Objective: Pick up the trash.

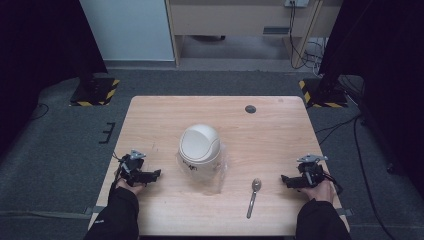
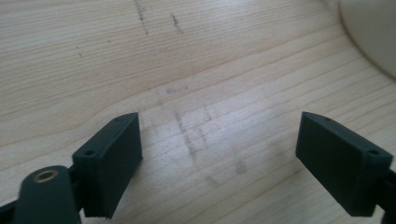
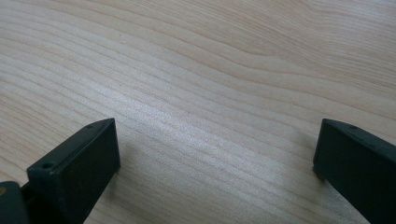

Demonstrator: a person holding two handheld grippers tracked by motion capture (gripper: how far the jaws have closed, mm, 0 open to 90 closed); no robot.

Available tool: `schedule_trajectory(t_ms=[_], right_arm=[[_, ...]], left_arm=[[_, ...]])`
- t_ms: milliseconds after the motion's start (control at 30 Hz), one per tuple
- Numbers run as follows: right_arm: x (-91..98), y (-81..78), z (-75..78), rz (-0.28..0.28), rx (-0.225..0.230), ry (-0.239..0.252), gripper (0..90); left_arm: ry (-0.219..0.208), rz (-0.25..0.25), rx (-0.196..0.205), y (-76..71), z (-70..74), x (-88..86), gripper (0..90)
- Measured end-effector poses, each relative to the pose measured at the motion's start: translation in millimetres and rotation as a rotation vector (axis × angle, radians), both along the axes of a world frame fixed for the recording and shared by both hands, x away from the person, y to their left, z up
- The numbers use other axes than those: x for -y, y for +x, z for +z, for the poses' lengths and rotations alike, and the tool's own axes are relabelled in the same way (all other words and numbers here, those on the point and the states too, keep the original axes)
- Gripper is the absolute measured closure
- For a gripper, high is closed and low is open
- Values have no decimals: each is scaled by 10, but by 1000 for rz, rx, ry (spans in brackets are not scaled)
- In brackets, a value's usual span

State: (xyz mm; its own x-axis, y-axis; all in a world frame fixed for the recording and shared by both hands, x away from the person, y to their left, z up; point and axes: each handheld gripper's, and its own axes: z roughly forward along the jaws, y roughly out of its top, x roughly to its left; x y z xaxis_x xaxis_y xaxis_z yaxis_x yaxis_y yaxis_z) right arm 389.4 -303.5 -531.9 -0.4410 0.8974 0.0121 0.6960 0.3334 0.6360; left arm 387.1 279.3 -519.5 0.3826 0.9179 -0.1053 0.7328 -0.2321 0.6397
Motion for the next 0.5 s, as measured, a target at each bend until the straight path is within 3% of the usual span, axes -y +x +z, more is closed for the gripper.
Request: schedule_trajectory(t_ms=[100, 167, 200, 300, 400, 433, 500], right_arm=[[-3, 2, 5, -6, -7, -5, 7], [-12, 4, 11, -13, -14, -8, 7], [-12, 4, 11, -13, -14, -8, 7], [-14, -1, 13, -9, -16, -10, 7], [-15, -2, 13, -11, -16, -10, 7], [-15, -2, 13, -11, -16, -10, 7], [-17, -4, 13, -13, -16, -10, 7]], left_arm=[[-31, 16, 16, -4, 57, -11, 167], [-74, 25, 65, -34, 152, -32, 175], [-74, 25, 65, -34, 152, -32, 183], [-133, 39, 117, -73, 255, -40, 189], [-146, 28, 179, -104, 393, -9, 176], [-146, 28, 179, -104, 393, -9, 176], [-149, 25, 216, -121, 459, 14, 174]])
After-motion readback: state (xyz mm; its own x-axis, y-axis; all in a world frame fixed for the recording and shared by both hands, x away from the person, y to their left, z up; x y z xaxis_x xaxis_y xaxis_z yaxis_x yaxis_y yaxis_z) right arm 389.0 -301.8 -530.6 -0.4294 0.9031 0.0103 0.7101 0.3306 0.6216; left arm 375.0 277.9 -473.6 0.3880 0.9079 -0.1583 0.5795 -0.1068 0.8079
